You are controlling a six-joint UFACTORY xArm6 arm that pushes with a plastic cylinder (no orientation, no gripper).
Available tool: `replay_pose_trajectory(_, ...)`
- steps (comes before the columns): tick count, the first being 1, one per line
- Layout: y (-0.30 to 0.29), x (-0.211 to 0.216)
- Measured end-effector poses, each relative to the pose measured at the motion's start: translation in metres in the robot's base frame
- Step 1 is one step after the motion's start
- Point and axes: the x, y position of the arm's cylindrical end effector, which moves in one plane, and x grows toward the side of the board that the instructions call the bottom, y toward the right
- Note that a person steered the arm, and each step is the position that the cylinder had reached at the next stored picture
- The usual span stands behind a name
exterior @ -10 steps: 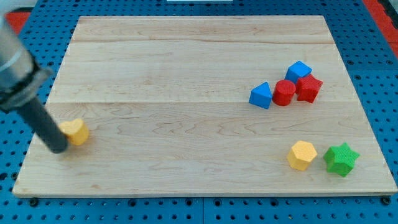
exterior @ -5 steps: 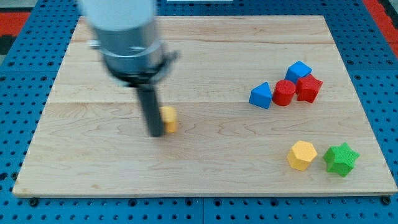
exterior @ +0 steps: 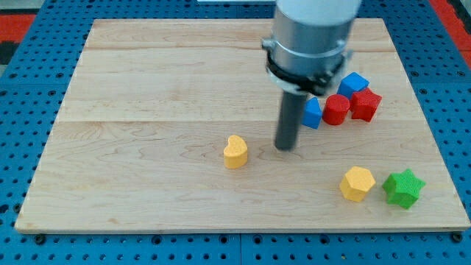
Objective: Bring the yellow blocks at the left side of the green star
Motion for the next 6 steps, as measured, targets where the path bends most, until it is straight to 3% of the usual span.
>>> replay_pose_trajectory(1, -0.042, -0.016)
replay_pose_trajectory(2, -0.100, 0.024)
replay_pose_trajectory(3, -0.061, 0.049)
replay_pose_trajectory(4, 0.026, 0.058)
replay_pose_trajectory(5, -0.002, 0.042)
replay_pose_trajectory(6, 0.044, 0.028)
